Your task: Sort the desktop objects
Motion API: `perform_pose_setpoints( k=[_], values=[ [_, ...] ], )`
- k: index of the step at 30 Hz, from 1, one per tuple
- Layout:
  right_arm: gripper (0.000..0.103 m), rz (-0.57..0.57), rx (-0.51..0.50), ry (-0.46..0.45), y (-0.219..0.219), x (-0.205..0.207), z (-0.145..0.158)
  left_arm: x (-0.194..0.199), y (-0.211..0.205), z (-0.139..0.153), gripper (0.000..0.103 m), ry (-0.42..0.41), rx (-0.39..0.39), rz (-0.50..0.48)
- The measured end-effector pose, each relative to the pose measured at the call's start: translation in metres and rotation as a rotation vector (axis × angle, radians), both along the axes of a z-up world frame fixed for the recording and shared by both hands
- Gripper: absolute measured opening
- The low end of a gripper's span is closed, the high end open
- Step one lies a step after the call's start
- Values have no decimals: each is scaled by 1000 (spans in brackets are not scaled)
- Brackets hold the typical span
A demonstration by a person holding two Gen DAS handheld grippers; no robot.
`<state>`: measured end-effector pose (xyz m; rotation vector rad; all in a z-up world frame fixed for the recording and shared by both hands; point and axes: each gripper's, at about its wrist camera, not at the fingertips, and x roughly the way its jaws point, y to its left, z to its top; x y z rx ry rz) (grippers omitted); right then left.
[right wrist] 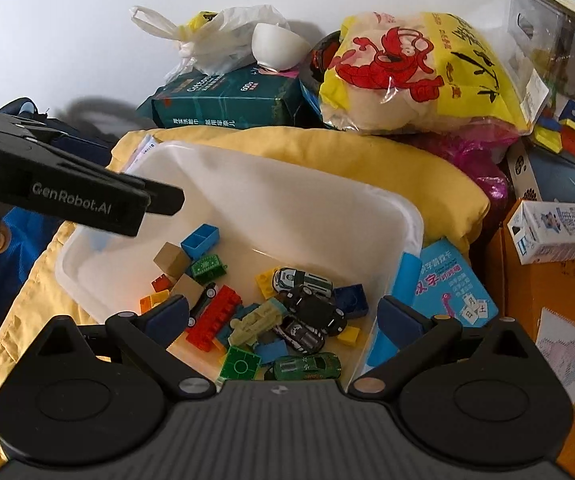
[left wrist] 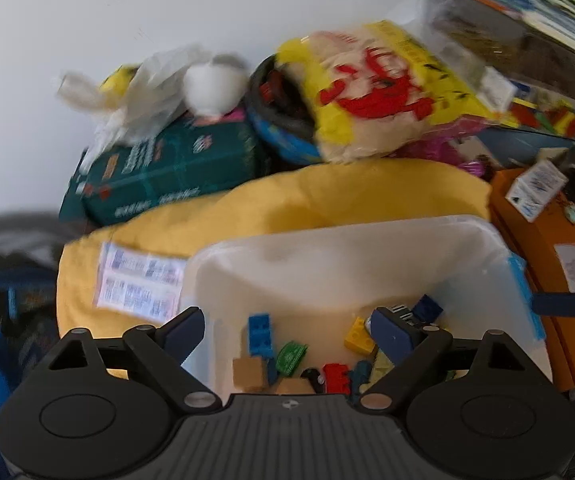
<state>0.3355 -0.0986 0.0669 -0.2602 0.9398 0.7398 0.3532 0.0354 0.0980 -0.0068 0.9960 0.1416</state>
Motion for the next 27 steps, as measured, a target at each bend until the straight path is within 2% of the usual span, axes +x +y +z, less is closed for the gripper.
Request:
perform_pose_setpoints(
  k=[4,20,27],
  values=[
    [103,-6,7,1,-1,1,1,-2,2,-2,92,9,24,0],
    [103,-1,11,1,1,-5,-2,-3,4,-7,92,25,16,-20],
    [103,-7,16,-6,0,-7,-2,-8,1,-4,92,-21,3,-56]
  ],
)
